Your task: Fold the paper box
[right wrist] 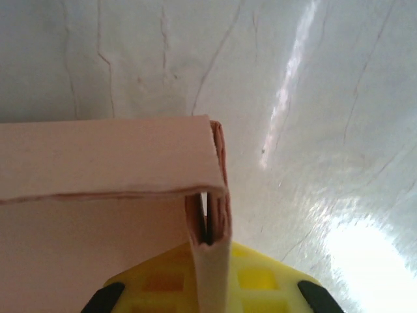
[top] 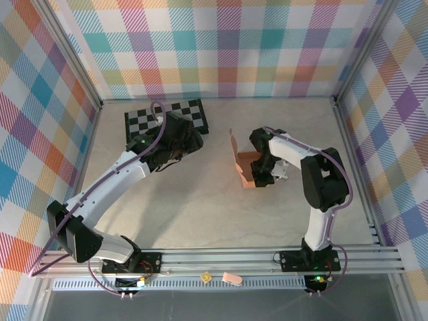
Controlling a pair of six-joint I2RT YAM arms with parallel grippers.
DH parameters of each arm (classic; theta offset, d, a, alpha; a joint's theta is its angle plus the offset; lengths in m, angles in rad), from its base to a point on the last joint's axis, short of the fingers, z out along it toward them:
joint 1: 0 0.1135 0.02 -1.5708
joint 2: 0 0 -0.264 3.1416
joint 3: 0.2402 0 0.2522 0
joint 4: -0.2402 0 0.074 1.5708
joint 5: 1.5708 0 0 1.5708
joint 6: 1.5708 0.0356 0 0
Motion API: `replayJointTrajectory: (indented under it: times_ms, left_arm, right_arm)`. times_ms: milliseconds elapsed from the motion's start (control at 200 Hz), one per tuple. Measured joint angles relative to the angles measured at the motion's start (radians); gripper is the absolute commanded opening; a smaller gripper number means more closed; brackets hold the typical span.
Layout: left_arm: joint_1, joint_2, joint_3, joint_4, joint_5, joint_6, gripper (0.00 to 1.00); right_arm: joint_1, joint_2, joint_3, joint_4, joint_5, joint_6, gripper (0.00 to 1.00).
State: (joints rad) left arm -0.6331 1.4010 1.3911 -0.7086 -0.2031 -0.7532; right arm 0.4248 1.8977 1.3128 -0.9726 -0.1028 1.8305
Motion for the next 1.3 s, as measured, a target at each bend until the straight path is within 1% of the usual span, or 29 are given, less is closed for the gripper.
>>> replayJointTrajectory:
  times_ms: [140,270,365,430,515,715,785,910,970,1085,1300]
  left_arm:
    - [0.000,-0.003,0.000,-0.002,0.003,0.010,0.61]
    - [0.000,-0.003,0.000,-0.009,0.015,0.017,0.61]
    - [0.000,-0.001,0.000,-0.019,0.039,0.026,0.61]
    - [0.000,0.006,0.000,-0.022,0.065,0.036,0.61]
    - [0.000,0.027,0.001,-0.023,0.099,0.046,0.61]
    - [0.000,0.076,0.002,-0.023,0.165,0.069,0.62]
    - [0.000,0.082,0.005,-0.023,0.182,0.073,0.62]
    - [0.000,0.104,0.032,-0.023,0.208,0.081,0.63]
    - [0.000,0.118,0.047,-0.023,0.221,0.086,0.63]
    - [0.000,0.152,0.077,-0.023,0.249,0.094,0.64]
    - [0.000,0.217,0.123,-0.029,0.293,0.100,0.64]
  right_arm:
    - [0.000,0.017,-0.002,0.023,-0.037,0.119,0.00]
    - [0.006,0.036,-0.017,0.053,-0.064,0.182,0.00]
    - [0.009,0.044,-0.008,0.052,-0.075,0.207,0.12]
    - [0.009,0.054,0.000,0.052,-0.083,0.224,0.24]
    - [0.012,0.069,0.000,0.058,-0.094,0.230,0.35]
    - [0.013,0.054,-0.008,0.072,-0.108,0.238,0.54]
    - [0.013,0.051,-0.007,0.081,-0.107,0.238,0.59]
    - [0.013,0.050,0.011,0.088,-0.090,0.239,0.72]
    - [0.013,0.046,0.018,0.092,-0.077,0.240,0.76]
    - [0.007,0.025,0.030,0.091,-0.047,0.240,0.81]
    - [-0.029,-0.019,0.063,0.089,-0.001,0.232,0.83]
